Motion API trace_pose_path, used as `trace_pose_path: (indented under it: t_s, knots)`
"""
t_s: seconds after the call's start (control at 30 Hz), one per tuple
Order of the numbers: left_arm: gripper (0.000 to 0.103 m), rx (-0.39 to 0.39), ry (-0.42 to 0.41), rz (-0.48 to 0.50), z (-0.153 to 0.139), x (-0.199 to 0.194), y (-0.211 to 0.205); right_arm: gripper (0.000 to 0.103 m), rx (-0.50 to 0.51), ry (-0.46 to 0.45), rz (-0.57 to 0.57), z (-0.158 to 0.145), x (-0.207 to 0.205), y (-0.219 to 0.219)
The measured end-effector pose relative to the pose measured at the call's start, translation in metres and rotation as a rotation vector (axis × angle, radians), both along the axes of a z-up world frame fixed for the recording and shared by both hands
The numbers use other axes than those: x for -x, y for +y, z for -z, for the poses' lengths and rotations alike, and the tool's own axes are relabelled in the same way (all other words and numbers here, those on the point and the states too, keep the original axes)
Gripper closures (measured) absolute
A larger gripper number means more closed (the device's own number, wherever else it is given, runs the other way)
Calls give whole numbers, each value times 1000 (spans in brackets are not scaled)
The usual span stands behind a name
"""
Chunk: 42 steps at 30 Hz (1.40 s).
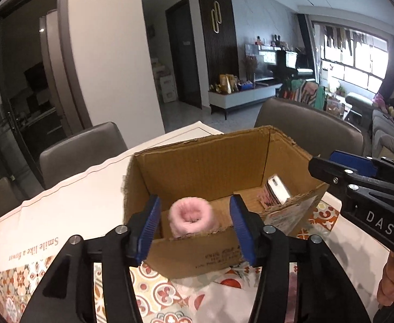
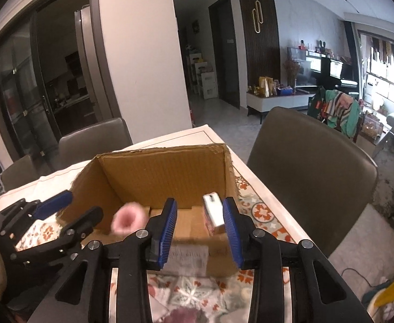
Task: Organize soft objects
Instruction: 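Open the left tool over the cardboard box while the right tool releases the pink box inside, then move both tools back down to the remaining items on the table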
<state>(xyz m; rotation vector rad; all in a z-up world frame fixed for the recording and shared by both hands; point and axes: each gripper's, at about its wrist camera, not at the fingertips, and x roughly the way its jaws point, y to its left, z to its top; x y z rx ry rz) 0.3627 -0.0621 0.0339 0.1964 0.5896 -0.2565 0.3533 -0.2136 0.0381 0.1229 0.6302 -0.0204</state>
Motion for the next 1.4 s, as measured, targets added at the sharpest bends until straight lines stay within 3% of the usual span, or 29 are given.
trace_pose_path:
  t_s: [0.17,0.3,0.63,0.8,1.4]
  knots:
    - [42,33,-14,-26,-13,25,5,58,18,-31,13,-13,25,-1]
    - [37,40,-49,-36,-27,47,4,58,28,-52,18,-25,47,-2]
    - [37,25,-124,-34,-42,106,2,51,19,-93,17,-48,101,-2]
    - [37,18,-150,-39,-38,131,0,49,21,-100,25,-47,124,-4]
    - [37,6,-87,8,7,186,-7,49,18,-25,41,-11,186,-11]
